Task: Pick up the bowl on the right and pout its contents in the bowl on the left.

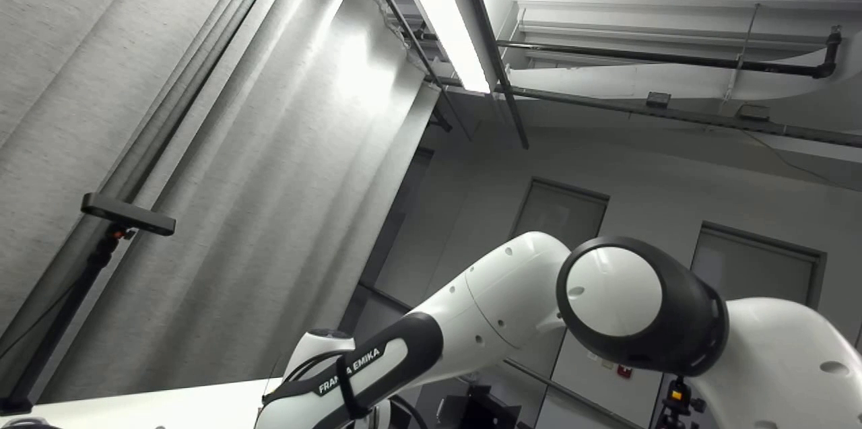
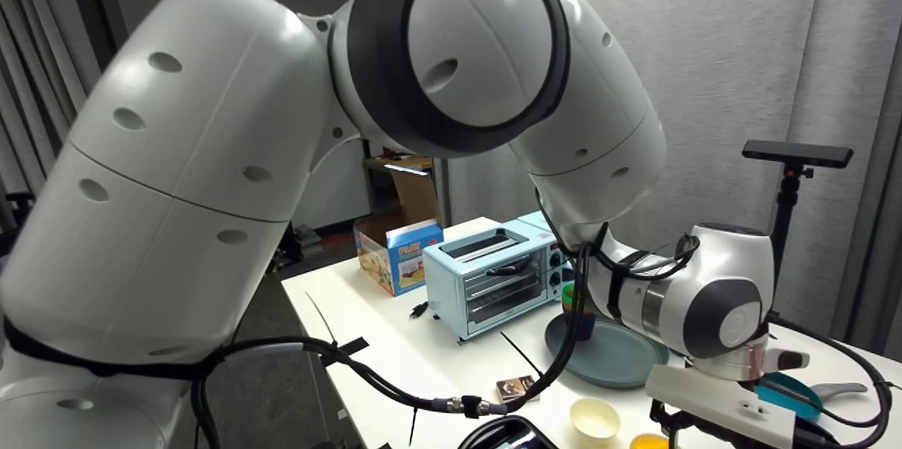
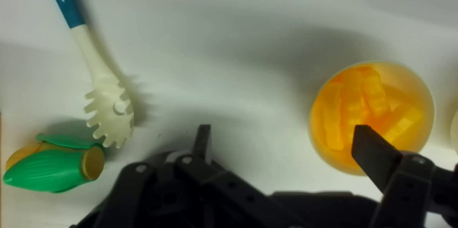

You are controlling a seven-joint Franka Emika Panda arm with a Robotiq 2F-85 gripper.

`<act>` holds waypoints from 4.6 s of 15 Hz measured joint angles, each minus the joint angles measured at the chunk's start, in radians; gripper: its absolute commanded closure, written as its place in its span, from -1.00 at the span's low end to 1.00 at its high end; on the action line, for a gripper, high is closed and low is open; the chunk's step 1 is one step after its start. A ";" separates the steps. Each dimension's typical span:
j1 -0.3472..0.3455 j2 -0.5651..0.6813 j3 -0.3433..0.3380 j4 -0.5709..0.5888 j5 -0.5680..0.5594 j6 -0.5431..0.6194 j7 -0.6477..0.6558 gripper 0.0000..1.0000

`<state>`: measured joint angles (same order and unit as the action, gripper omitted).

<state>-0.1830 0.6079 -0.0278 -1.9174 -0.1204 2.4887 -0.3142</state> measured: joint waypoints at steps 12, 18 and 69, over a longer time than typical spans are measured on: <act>-0.008 0.047 0.047 0.045 0.000 0.000 -0.100 -1.00; -0.008 0.060 0.059 0.056 0.000 -0.011 -0.111 -0.87; 0.027 0.034 -0.017 0.055 0.051 -0.098 0.108 0.99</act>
<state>-0.1558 0.6415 -0.0452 -1.8619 -0.0695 2.3911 -0.2063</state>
